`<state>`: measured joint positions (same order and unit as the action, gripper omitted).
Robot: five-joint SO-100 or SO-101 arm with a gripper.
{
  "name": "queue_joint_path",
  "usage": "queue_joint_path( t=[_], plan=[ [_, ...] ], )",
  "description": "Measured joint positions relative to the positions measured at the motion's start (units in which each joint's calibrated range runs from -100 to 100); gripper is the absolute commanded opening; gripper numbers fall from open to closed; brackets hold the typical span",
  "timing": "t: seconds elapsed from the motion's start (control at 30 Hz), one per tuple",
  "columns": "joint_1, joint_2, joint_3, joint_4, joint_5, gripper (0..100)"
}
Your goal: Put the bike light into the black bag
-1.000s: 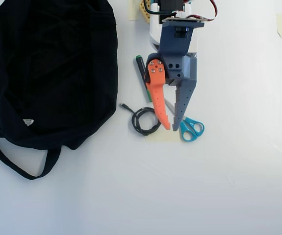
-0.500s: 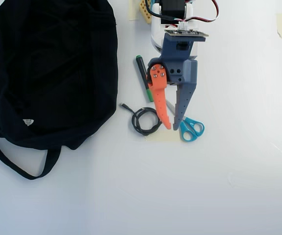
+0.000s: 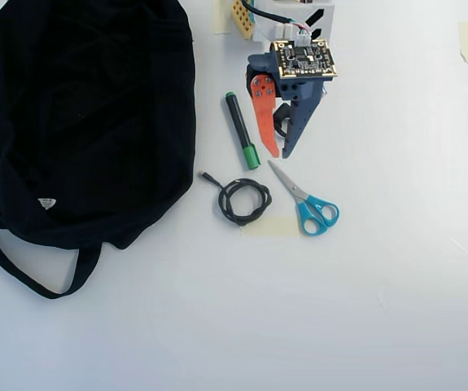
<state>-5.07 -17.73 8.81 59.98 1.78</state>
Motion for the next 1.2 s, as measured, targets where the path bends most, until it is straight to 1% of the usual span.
queue_joint_path(
  t=[0.17,0.3,0.37,0.57,0.7,1.0,1.2],
  plan=[
    [0.0,-3.5,0.0,11.6,0.5,2],
    [0.0,-5.6,0.0,19.1,4.5,2],
    [0.0,-5.8,0.0,21.6,5.7,2],
    [-0.7,-5.8,0.0,25.1,6.5,3],
    [-2.4,-5.8,0.0,30.1,11.0,3],
    [-2.7,-5.9,7.8,31.0,17.8,3],
    [-2.7,-5.9,16.1,23.9,20.5,3]
  ],
)
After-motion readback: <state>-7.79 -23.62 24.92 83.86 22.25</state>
